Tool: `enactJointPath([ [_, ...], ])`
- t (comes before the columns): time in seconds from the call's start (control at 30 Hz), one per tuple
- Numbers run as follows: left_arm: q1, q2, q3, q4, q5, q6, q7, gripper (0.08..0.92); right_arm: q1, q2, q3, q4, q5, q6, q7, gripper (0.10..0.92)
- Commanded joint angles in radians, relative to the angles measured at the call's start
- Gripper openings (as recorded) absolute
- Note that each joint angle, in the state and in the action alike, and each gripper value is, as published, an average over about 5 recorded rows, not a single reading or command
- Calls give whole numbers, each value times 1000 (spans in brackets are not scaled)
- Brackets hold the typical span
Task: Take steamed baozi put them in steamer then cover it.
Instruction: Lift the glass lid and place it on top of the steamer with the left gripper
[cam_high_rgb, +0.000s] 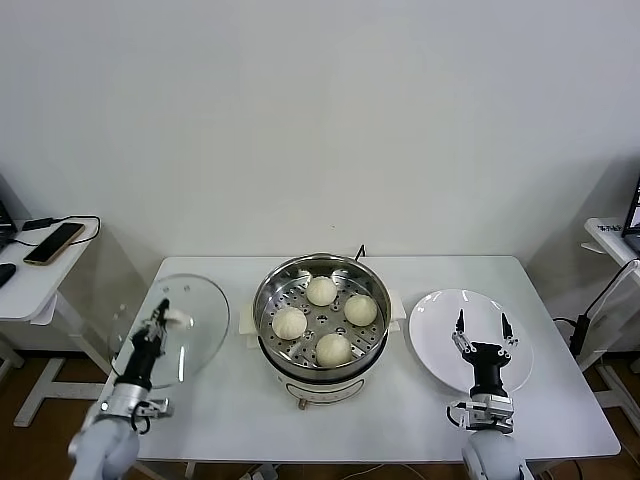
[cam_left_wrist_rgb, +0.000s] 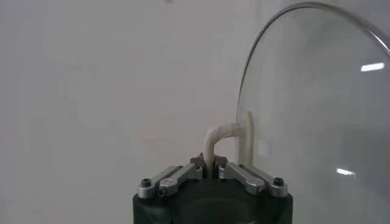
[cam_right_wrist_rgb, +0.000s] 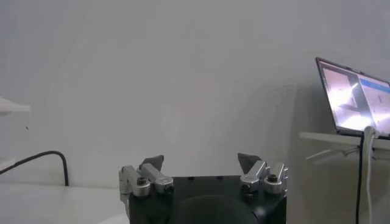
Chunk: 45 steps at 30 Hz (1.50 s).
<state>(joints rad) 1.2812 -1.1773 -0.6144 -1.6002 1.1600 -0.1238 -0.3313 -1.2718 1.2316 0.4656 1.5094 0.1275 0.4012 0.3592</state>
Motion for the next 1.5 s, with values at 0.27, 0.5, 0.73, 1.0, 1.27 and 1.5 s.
enactJointPath([
  [0.27, -9, 54, 257, -728, 1, 331, 335, 190, -3, 3, 0, 14, -7, -9, -4, 823],
  [0.5, -93, 17, 545, -715, 137, 496, 527, 190, 0, 13, 7, 6, -6, -13, -5, 823],
  [0.73, -179, -91, 691, -562, 278, 558, 658, 190, 3, 21, 15, 2, -3, -13, -6, 823],
  [1.0, -238, -180, 724, -389, 366, 586, 708, 190, 7, 28, 25, -17, -2, -10, -11, 823],
  [1.27, -238, -256, 704, -325, 388, 598, 667, 190, 22, 36, 29, -33, 1, -10, -15, 823],
  [1.5, -216, -309, 679, -329, 399, 597, 609, 190, 32, 33, 27, -34, 2, -13, -15, 823],
])
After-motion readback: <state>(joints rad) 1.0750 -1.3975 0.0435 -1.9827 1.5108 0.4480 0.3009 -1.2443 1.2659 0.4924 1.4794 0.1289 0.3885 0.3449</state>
